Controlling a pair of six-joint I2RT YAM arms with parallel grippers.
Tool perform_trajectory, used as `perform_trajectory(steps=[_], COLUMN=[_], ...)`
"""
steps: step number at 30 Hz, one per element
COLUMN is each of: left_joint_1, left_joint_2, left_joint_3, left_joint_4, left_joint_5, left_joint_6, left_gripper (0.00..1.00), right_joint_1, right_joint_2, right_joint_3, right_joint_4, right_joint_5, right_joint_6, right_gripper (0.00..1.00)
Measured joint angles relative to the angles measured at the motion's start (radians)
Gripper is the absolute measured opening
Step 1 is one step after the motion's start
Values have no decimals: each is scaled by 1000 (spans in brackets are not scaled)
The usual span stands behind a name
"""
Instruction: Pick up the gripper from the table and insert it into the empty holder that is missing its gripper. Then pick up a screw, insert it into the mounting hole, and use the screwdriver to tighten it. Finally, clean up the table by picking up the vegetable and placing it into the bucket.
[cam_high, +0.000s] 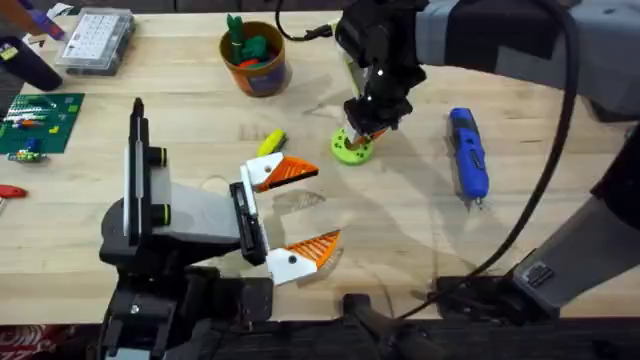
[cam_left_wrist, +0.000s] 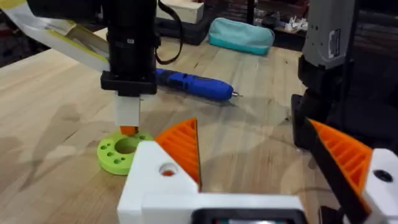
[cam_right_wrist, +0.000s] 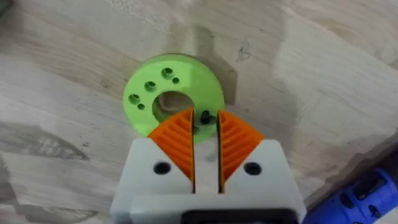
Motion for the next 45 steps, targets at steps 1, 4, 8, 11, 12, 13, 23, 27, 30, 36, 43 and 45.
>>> perform_trajectory(steps=[1, 4, 8, 11, 12, 13, 23, 27, 30, 36, 43, 45], left_joint_1=[0, 0, 0, 0, 0, 0, 0, 0, 0, 0, 0, 0], left_joint_2=[0, 0, 0, 0, 0, 0, 0, 0, 0, 0, 0, 0], left_joint_3=[0, 0, 0, 0, 0, 0, 0, 0, 0, 0, 0, 0], left_joint_4=[0, 0, 0, 0, 0, 0, 0, 0, 0, 0, 0, 0], left_joint_5=[0, 0, 0, 0, 0, 0, 0, 0, 0, 0, 0, 0], left_joint_6=[0, 0, 0, 0, 0, 0, 0, 0, 0, 0, 0, 0], left_gripper=[993, 993, 993, 993, 993, 993, 993, 993, 993, 993, 993, 993], right_joint_1=[0, 0, 0, 0, 0, 0, 0, 0, 0, 0, 0, 0], right_joint_2=[0, 0, 0, 0, 0, 0, 0, 0, 0, 0, -19, -44], right_joint_3=[0, 0, 0, 0, 0, 0, 0, 0, 0, 0, 0, 0], right_joint_4=[0, 2, 3, 5, 6, 7, 7, 7, 7, 7, 7, 6], right_joint_5=[0, 0, 0, 0, 0, 0, 0, 0, 0, 0, 0, 0], right_joint_6=[0, 0, 0, -3, -3, -5, -4, -4, -4, -4, -4, -4], right_gripper=[182, 174, 147, 86, 66, 29, 4, 4, 4, 4, 4, 4])
